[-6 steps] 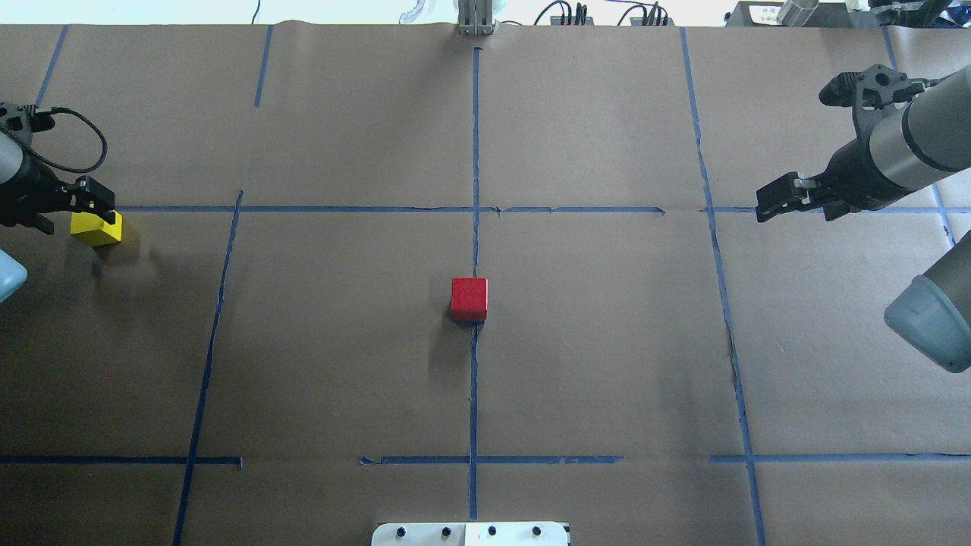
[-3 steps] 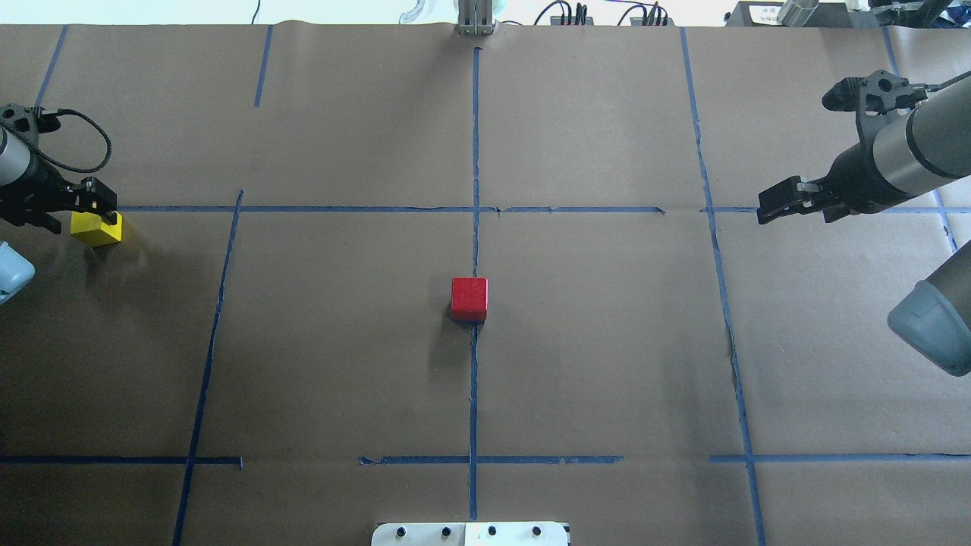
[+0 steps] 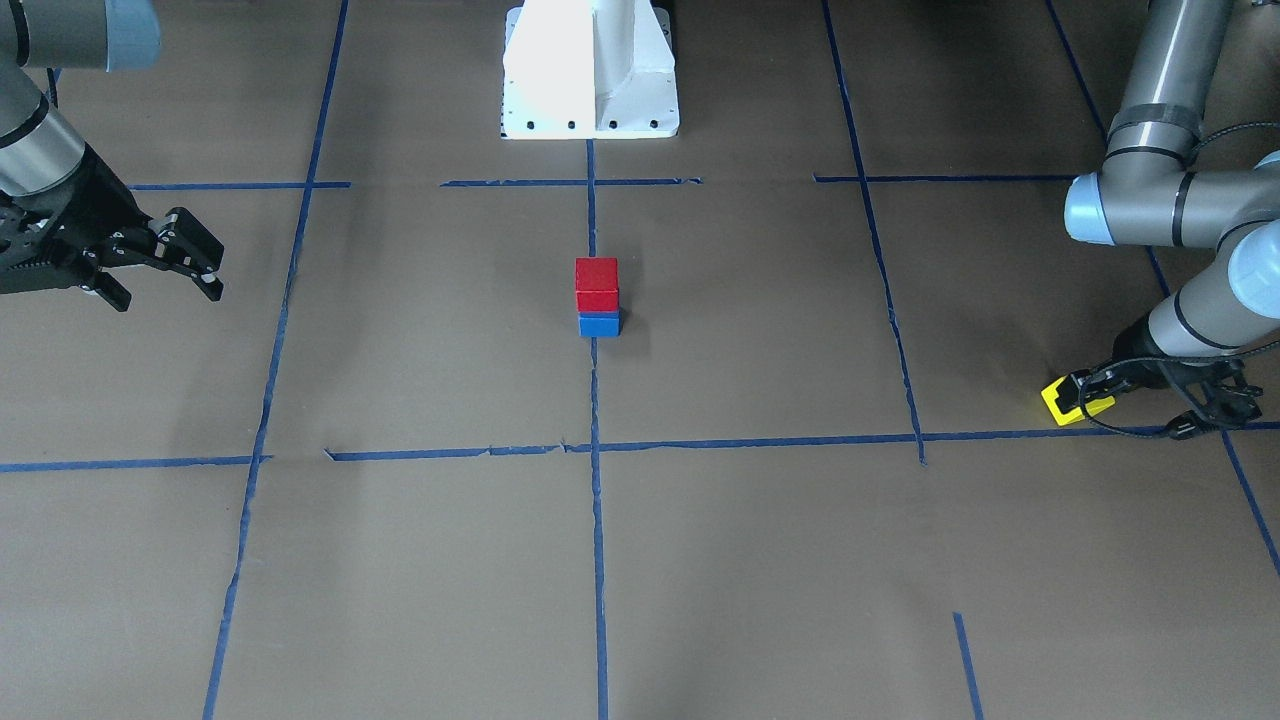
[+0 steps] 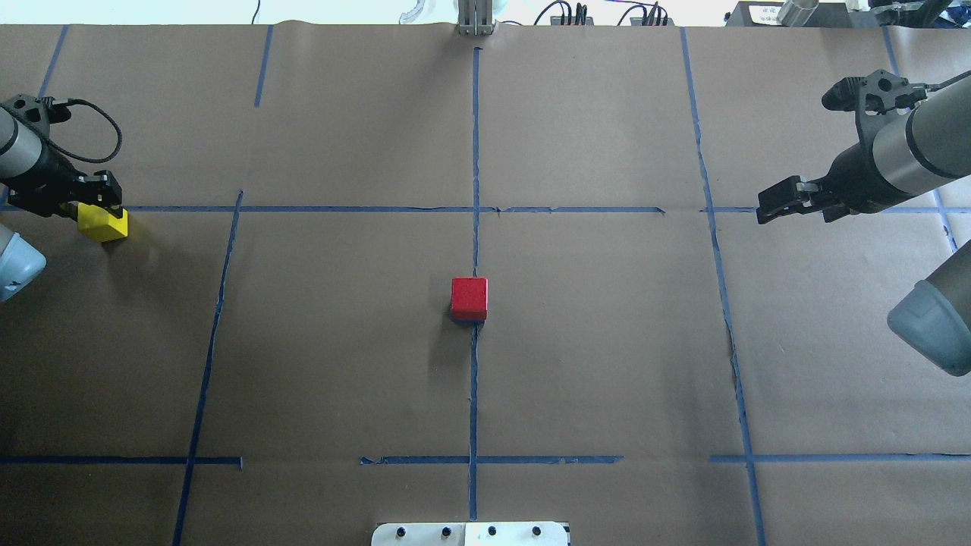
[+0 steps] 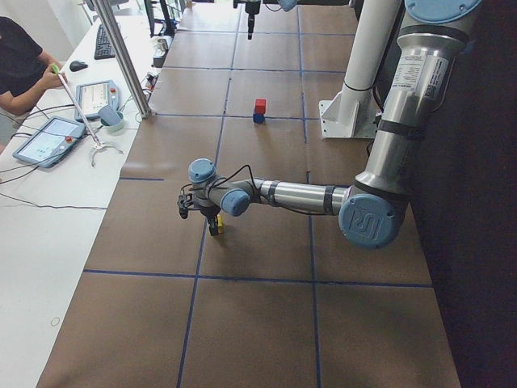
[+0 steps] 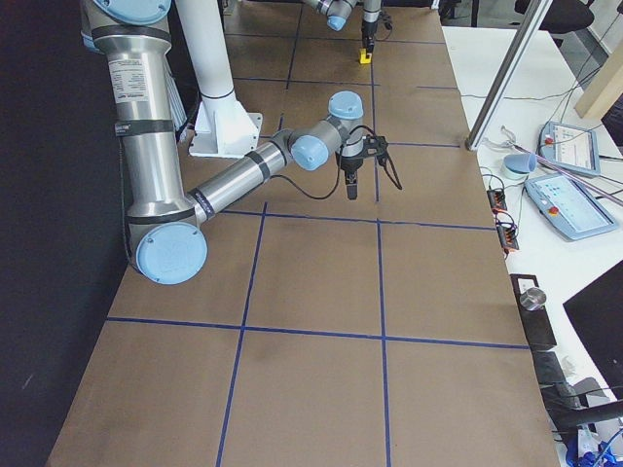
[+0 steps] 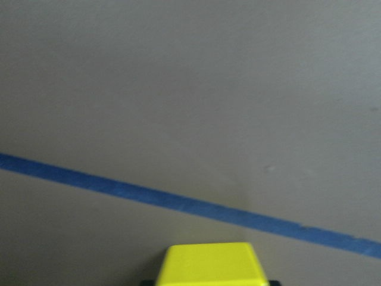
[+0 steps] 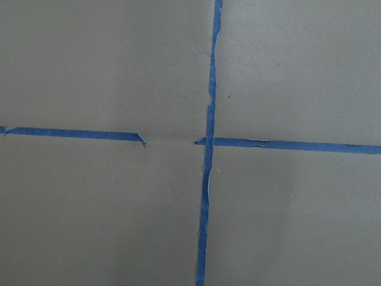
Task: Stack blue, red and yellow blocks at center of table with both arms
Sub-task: 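Carry the yellow block with the left gripper above the red block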
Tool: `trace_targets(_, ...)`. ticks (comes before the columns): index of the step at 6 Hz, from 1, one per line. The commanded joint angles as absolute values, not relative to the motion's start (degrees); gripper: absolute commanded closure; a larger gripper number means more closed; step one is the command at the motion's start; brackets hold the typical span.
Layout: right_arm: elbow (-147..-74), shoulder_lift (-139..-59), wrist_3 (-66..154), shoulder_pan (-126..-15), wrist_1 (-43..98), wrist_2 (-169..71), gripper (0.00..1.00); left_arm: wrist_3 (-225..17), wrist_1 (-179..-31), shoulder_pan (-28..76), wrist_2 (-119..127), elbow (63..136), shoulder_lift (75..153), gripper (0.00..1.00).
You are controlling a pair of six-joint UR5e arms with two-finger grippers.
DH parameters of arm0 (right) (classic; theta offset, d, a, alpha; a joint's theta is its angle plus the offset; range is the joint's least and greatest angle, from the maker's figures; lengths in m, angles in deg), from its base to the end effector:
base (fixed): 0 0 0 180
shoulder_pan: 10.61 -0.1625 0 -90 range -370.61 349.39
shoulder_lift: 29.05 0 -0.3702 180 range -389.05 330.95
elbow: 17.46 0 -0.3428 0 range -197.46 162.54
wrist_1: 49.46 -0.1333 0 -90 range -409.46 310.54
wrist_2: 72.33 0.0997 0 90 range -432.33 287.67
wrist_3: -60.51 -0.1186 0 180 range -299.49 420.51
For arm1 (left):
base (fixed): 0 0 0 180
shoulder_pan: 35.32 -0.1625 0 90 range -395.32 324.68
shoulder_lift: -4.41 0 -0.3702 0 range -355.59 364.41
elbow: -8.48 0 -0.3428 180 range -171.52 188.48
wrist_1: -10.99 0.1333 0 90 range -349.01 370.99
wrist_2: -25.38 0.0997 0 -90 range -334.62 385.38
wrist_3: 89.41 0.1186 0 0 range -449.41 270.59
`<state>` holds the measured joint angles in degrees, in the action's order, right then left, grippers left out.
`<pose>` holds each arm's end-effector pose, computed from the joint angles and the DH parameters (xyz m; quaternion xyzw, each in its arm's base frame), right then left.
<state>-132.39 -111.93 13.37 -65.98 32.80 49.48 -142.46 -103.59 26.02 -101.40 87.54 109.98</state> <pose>-0.2131 -0.4332 0.3616 0.0788 -0.4090 0.0058 0.9091 0.2208 -0.5339 0.5257 -0.0187 0.3874 -0.1162 0.9144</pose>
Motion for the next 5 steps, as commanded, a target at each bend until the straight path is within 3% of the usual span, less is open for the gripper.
trace_targets(1,-132.6,-111.7,13.4,-66.0,32.8,49.6,0.00,-149.2,-96.4,23.5,-102.2,98.2,116.8,1.00)
trace_targets(2,-132.7,-111.7,13.4,-66.0,32.8,49.7,0.00,-149.3,-83.2,19.3,-101.5,103.6,125.4,1.00)
trace_targets(4,-132.9,-111.7,13.4,-66.0,32.8,49.9,0.00,-154.2,-67.8,8.9,-97.0,104.6,142.0,1.00)
trace_targets(5,-132.9,-111.7,13.4,-66.0,32.7,50.0,0.00,-156.5,-64.9,2.5,-91.8,104.5,145.7,1.00)
